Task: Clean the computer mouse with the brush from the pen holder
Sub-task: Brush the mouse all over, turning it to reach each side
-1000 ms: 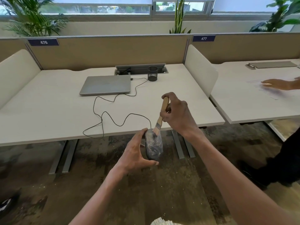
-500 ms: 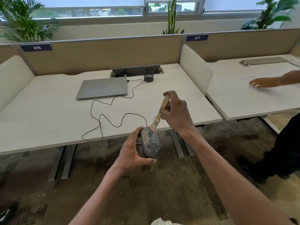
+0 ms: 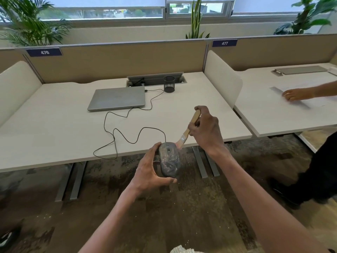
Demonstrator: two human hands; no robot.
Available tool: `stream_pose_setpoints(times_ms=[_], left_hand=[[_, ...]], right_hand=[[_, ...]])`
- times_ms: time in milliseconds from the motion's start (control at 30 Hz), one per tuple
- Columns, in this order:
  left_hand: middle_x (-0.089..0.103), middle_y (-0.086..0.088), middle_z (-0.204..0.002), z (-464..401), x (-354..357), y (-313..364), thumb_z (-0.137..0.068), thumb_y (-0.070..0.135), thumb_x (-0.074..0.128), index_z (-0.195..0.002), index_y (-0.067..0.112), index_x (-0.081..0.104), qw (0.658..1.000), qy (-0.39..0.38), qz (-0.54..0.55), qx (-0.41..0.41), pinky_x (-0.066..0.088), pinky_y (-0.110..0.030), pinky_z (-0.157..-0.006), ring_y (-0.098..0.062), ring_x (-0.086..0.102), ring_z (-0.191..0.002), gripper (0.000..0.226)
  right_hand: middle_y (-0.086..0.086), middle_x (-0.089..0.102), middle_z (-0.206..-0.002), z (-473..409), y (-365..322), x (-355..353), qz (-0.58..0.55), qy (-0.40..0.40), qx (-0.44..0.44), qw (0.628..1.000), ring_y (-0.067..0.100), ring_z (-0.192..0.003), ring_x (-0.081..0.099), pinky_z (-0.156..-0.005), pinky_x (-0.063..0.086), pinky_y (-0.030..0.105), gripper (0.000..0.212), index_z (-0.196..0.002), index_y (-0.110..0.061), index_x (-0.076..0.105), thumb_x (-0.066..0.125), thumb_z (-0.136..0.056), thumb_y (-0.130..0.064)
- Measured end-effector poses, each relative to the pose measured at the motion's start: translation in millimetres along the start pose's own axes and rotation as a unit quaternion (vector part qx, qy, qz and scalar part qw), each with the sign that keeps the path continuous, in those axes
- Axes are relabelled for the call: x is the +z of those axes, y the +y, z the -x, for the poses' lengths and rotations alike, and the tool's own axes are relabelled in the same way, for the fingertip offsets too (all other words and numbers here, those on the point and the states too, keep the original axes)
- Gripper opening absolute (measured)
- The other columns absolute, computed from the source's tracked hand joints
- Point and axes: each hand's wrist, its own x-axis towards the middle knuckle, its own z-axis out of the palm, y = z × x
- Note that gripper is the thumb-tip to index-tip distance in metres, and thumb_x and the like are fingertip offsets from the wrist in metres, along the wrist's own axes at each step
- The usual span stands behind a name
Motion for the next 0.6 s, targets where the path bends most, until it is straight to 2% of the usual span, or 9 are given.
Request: stream_pose_setpoints(times_ms=[200,367,500,600], left_hand=[[0.044,0.004,-0.148,-5.6,-0.7,0.7,-0.054,0.053,0.092,-0.151,0.026,0.025,1.000,0.002,0.001,-0.003,0.038,0.000,-0.096,-0.006,0.048,-0.128,0.121],[0.046,0.001,-0.147,-8.8,-3.4,-1.3,-0.052,0.060,0.088,-0.151,0.022,0.026,1.000,0.008,-0.008,-0.003,0.039,-0.008,-0.100,-0.009,0.050,-0.128,0.123],[0.046,0.000,-0.147,-9.4,-3.3,0.2,-0.051,0.061,0.087,-0.151,0.022,0.027,1.000,0.008,-0.011,-0.003,0.046,-0.024,-0.106,-0.010,0.050,-0.128,0.123],[0.045,0.002,-0.148,-11.9,-1.8,2.9,-0.052,0.061,0.088,-0.152,0.022,0.026,1.000,0.004,-0.009,-0.002,0.048,-0.030,-0.107,-0.010,0.050,-0.129,0.123]], right_hand=[[0.013,0.072,-0.097,0.6,-8.8,2.2,-0.056,0.023,-0.028,0.998,0.021,-0.079,0.075,-0.073,0.064,0.028,0.052,-0.138,-0.009,0.045,0.068,-0.091,-0.004],[0.015,0.071,-0.096,7.3,-0.6,2.7,-0.031,0.014,-0.019,0.999,0.024,-0.079,0.075,-0.072,0.064,0.032,0.053,-0.139,-0.008,0.044,0.067,-0.092,-0.004],[0.016,0.072,-0.104,8.3,-2.5,-2.4,-0.055,0.042,-0.015,0.997,0.025,-0.085,0.075,-0.074,0.064,0.029,0.055,-0.140,-0.008,0.044,0.069,-0.092,-0.005],[0.015,0.072,-0.105,8.3,-10.2,2.2,-0.080,0.050,-0.022,0.995,0.023,-0.085,0.075,-0.072,0.061,0.020,0.055,-0.139,-0.008,0.044,0.070,-0.091,-0.005]])
